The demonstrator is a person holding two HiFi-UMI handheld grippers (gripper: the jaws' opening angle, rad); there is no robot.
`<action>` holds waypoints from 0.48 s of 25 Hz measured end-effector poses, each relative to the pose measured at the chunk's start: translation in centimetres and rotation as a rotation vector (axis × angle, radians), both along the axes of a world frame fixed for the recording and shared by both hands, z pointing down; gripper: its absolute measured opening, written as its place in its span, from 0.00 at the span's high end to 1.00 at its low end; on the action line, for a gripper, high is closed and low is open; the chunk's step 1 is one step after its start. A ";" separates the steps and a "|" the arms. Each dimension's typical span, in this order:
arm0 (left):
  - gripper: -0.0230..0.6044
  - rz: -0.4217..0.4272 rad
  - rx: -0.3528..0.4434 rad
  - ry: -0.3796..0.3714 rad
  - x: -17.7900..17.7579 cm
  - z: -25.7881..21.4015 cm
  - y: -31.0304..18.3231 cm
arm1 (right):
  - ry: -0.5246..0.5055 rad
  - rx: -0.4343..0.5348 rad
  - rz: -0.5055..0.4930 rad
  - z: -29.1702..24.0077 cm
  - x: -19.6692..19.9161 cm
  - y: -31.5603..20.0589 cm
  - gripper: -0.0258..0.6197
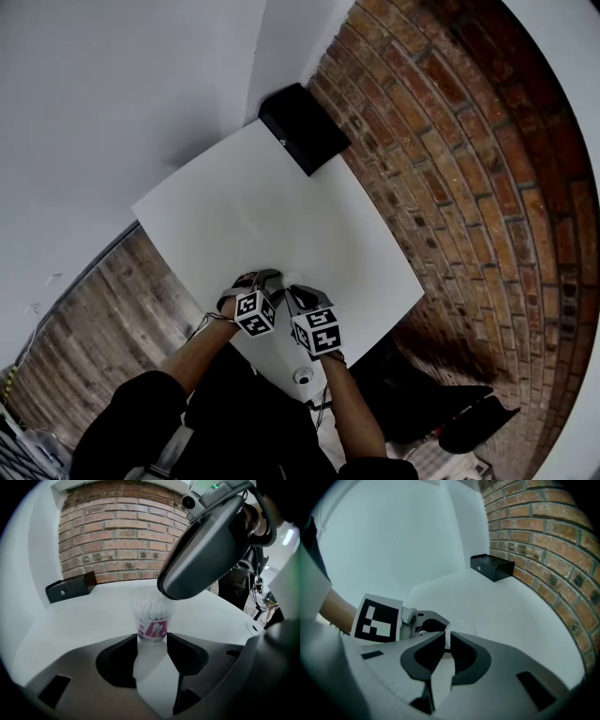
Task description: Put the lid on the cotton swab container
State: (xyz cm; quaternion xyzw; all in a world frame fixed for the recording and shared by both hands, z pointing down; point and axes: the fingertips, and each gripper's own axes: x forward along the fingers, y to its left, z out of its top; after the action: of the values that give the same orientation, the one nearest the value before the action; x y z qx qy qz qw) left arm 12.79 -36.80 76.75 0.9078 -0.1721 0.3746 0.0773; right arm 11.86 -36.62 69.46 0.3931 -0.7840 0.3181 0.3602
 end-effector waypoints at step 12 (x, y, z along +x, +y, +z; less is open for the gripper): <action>0.63 -0.007 -0.002 0.003 -0.7 -0.3 0.0 | 0.026 0.030 0.036 0.6 0.2 -0.1 0.91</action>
State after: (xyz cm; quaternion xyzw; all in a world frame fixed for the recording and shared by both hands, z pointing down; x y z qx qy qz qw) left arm 12.09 -36.81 76.41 0.9077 -0.1745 0.3731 0.0800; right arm 12.07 -36.67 70.06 0.4167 -0.7765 0.3078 0.3587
